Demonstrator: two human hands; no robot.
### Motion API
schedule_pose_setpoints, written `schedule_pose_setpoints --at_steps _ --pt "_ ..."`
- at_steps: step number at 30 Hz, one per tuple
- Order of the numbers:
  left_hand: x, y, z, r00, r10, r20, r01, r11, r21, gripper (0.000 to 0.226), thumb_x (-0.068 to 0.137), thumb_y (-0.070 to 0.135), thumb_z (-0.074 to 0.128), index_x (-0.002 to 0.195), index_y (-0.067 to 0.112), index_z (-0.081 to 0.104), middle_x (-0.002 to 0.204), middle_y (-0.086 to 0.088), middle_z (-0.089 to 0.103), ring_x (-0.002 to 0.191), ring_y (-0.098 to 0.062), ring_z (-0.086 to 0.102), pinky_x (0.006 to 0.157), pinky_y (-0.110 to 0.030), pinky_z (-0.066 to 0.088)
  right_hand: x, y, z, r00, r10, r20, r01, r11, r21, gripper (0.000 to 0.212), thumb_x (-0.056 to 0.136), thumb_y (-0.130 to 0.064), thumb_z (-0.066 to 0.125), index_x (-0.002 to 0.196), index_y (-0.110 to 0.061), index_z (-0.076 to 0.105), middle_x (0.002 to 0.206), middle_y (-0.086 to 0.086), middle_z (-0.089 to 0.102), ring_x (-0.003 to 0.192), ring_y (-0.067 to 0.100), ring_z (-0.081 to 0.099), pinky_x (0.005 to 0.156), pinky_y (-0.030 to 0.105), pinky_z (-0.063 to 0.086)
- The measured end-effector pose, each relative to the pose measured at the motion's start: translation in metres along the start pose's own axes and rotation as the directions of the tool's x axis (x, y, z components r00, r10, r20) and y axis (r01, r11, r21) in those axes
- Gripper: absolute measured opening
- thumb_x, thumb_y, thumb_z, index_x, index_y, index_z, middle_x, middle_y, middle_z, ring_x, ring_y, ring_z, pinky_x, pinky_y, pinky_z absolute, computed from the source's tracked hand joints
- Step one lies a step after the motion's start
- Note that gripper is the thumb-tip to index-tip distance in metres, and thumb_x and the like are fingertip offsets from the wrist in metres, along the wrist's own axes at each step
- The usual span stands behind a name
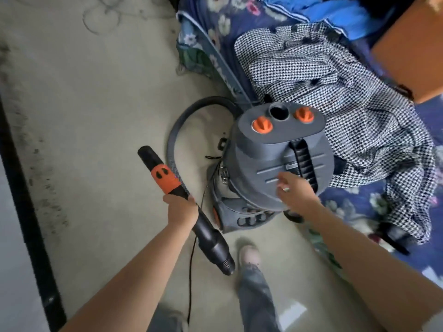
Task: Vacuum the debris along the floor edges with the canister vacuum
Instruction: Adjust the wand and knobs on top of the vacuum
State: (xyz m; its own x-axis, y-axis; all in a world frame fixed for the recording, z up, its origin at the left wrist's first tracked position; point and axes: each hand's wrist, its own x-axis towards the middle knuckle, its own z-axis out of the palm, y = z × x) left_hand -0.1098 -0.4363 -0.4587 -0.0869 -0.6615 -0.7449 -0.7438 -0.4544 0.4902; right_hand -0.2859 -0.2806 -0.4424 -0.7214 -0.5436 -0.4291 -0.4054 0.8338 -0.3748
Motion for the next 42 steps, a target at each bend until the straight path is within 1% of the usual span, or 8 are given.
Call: schedule_pose_setpoints --at_steps 7,15,20,25,29,31,35,42 --pt "-0.029 0.078 0.087 0.991 0.126 -0.045 -0.112 0.964 0.239 0.056 0.095 0.02 0.047 0.136 0.0 0.015 0.12 -0.026 0.052 0.103 -0.041 0.057 0.088 -0.046 0.048 0.097 0.027 -0.093 0.976 -0.079 -0.201 0.068 0.996 -0.065 0.036 0.094 -0.022 0.047 0.122 0.0 0.049 0.119 0.021 0.055 0.105 0.037 0.054 0.079 0.037 0.043" --pt "-0.019 0.107 0.142 0.981 0.195 0.009 -0.18 0.889 0.422 0.052 0.095 0.019 0.047 0.133 -0.001 0.018 0.125 -0.024 0.051 0.104 -0.035 0.056 0.079 -0.035 0.041 0.2 0.023 -0.107 0.999 0.04 0.021 -0.03 0.94 -0.34 0.041 0.096 -0.029 0.035 0.115 -0.002 0.058 0.119 0.016 0.059 0.107 0.031 0.057 0.075 0.035 0.042" --pt "-0.017 0.093 0.13 0.983 0.184 0.007 -0.167 0.878 0.448 0.052 0.096 0.02 0.045 0.134 -0.004 0.018 0.118 -0.027 0.054 0.099 -0.039 0.058 0.082 -0.039 0.045 0.213 0.036 -0.12 0.966 -0.196 0.166 0.253 0.839 -0.482 0.034 0.098 -0.026 0.036 0.111 -0.004 0.057 0.105 0.018 0.057 0.104 0.034 0.055 0.078 0.038 0.046" --pt "-0.017 0.055 0.107 0.996 0.091 -0.018 -0.082 0.951 0.299 0.04 0.096 0.016 0.046 0.126 -0.002 0.025 0.108 -0.023 0.054 0.097 -0.037 0.057 0.081 -0.039 0.045 0.186 0.034 -0.115 0.989 -0.149 -0.019 0.121 0.862 -0.492 0.03 0.096 -0.02 0.04 0.118 -0.004 0.055 0.111 0.019 0.055 0.105 0.037 0.055 0.074 0.039 0.044" --pt "-0.011 0.01 0.082 0.996 -0.026 -0.091 0.028 0.999 0.028 0.045 0.096 0.015 0.047 0.13 -0.004 0.024 0.122 -0.023 0.048 0.113 -0.037 0.051 0.085 -0.037 0.043 0.104 0.032 -0.056 0.762 -0.599 -0.244 0.571 0.801 -0.182 0.028 0.083 -0.013 0.042 0.09 0.008 0.059 0.088 0.029 0.059 0.079 0.044 0.059 0.064 0.043 0.05" --pt "-0.006 -0.011 0.074 0.993 -0.075 -0.096 0.06 0.987 -0.152 0.048 0.096 0.016 0.048 0.132 -0.003 0.023 0.131 -0.021 0.044 0.117 -0.035 0.049 0.091 -0.039 0.044 0.05 0.032 -0.014 0.731 -0.674 -0.105 0.681 0.729 0.068 0.018 0.078 -0.001 0.048 0.083 0.008 0.061 0.078 0.025 0.061 0.068 0.04 0.061 0.057 0.037 0.053" --pt "0.002 -0.071 0.054 0.984 -0.17 -0.042 0.134 0.882 -0.452 0.048 0.097 0.016 0.046 0.137 0.003 0.023 0.136 -0.016 0.043 0.122 -0.033 0.046 0.093 -0.043 0.044 -0.034 0.026 0.099 0.63 -0.554 0.544 0.439 0.832 0.338 0.049 0.081 -0.003 0.061 0.128 0.001 0.047 0.125 0.012 0.049 0.118 0.023 0.047 0.089 0.013 0.031" --pt "0.031 -0.174 0.04 0.982 -0.13 0.137 0.187 0.749 -0.635 0.037 0.098 0.014 0.044 0.132 0.003 0.034 0.118 -0.015 0.051 0.104 -0.025 0.049 0.088 -0.036 0.043 -0.075 0.023 0.243 0.674 -0.437 0.595 0.397 0.894 0.206 0.046 0.078 -0.025 0.07 0.115 -0.008 0.048 0.103 0.006 0.052 0.089 0.021 0.054 0.071 0.03 0.042"
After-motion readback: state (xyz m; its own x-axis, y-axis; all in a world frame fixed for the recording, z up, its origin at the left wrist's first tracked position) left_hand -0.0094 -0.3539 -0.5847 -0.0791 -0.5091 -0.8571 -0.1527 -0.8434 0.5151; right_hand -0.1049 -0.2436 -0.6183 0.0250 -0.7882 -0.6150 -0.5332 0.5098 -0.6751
